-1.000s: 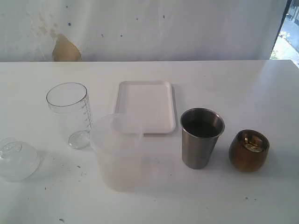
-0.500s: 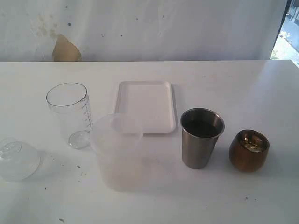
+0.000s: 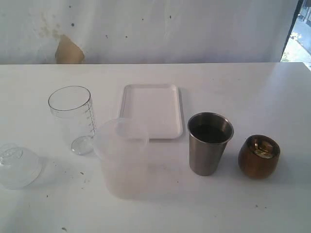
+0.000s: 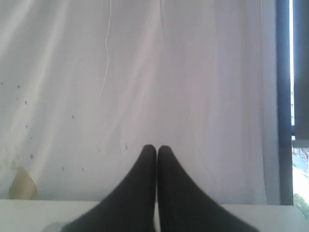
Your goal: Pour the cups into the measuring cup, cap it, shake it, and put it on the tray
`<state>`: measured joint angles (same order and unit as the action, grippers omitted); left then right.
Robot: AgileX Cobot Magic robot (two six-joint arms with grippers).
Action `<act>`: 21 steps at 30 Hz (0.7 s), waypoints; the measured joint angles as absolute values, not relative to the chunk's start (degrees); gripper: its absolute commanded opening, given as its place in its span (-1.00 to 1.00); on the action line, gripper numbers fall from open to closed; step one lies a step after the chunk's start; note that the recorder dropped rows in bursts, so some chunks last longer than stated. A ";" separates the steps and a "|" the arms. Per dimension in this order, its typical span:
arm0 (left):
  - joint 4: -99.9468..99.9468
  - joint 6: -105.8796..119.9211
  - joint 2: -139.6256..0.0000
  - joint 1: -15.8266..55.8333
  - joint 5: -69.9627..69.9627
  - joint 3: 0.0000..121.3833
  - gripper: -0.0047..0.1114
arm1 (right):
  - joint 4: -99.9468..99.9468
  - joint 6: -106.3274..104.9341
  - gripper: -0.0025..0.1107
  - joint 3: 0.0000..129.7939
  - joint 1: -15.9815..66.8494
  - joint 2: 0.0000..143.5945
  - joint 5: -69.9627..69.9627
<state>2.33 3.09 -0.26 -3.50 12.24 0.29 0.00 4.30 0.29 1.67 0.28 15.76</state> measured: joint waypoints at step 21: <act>2.33 3.09 -0.26 -3.50 12.24 0.29 -0.90 | 7.27 11.22 0.45 0.29 1.67 34.02 28.63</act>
<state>2.33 3.09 -0.26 -3.50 12.24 0.29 7.27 11.22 0.29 1.67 34.02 28.63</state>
